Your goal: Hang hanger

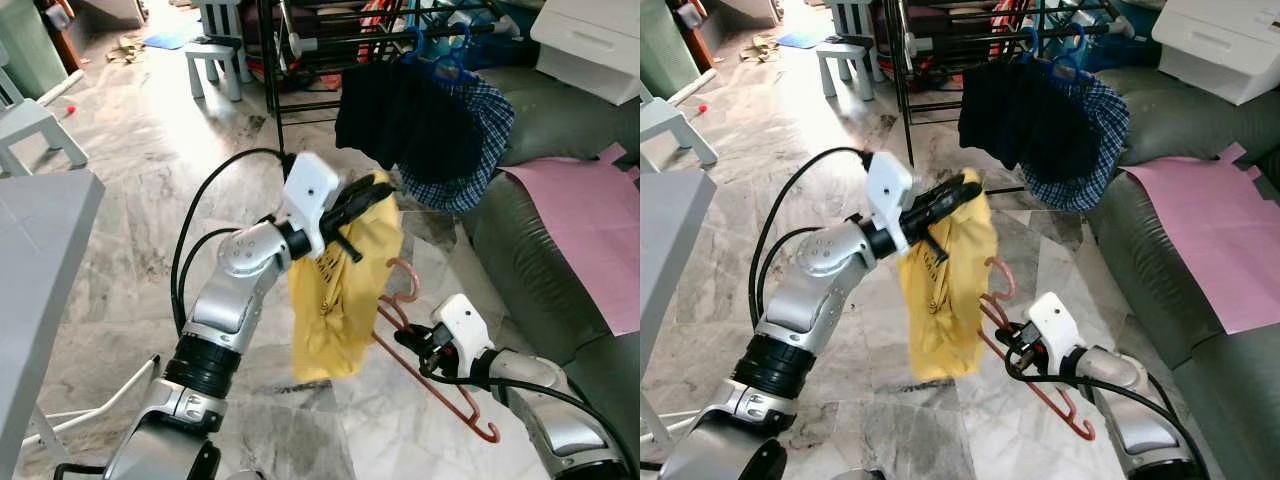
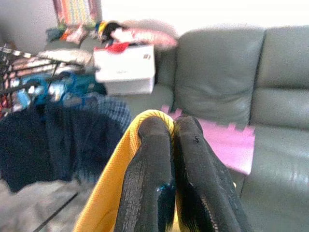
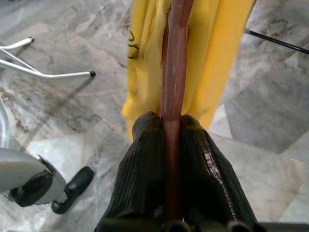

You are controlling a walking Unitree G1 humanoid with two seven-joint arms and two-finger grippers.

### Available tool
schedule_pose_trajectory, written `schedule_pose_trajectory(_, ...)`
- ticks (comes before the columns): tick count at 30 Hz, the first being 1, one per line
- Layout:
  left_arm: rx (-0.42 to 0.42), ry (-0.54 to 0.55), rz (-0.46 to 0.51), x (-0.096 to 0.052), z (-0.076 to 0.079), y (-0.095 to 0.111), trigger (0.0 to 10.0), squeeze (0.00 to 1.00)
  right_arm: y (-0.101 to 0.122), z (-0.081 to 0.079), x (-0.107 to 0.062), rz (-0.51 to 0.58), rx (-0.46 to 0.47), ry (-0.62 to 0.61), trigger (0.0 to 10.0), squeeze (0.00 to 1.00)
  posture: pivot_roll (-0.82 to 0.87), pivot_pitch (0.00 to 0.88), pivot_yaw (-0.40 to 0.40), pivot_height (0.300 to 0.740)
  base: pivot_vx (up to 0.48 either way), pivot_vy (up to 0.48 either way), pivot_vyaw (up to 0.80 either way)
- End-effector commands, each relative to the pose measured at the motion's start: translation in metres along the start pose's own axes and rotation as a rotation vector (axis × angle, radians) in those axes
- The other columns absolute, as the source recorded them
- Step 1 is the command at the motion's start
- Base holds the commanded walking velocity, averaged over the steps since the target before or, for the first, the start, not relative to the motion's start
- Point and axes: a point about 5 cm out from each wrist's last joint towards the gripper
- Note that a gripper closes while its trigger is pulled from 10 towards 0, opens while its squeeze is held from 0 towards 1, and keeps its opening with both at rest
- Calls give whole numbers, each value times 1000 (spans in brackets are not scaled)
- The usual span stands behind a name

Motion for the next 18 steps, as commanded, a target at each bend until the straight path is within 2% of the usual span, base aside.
schedule_pose_trajectory(1, 2, 8, 103, 4, -5, 30, 10000, 0, -8, -1, 1, -32, 17, 0, 10000, 0, -48, 59, 16, 740, 0, 0, 0)
schedule_pose_trajectory(5, -54, 49, 158, 1, -15, 46, 10000, 0, -19, 6, -2, -62, 37, -36, 10000, 0, -48, 59, 16, 740, 0, 0, 0)
schedule_pose_trajectory(8, -64, 95, 164, -4, -23, 49, 10000, 0, -22, 21, -6, -62, 45, -145, 10000, 0, -51, 58, 14, 740, 0, 0, 0)
schedule_pose_trajectory(15, -17, 291, 126, -27, -53, 38, 10000, 0, -15, 69, -24, 15, 164, -550, 10000, 0, -56, 61, 17, 740, 0, 0, 0)
schedule_pose_trajectory(16, -17, 291, 126, -27, -53, 38, 10000, 0, -15, 69, -24, 15, 164, -550, 10000, 0, -56, 61, 17, 740, 0, 0, 0)
schedule_pose_trajectory(18, -11, 328, 87, -35, -57, 31, 10000, 0, -8, 81, -30, 70, 222, -632, 10000, 0, -52, 62, 12, 740, 0, 0, 0)
Point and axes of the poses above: a point about 5 cm out from each wrist's last joint towards the gripper, its own x axis pointing out of the wrist towards the gripper, its own y axis along the axis of the wrist's last joint, z = x × y, and after that the axes turned 1 degree about x, right-handed
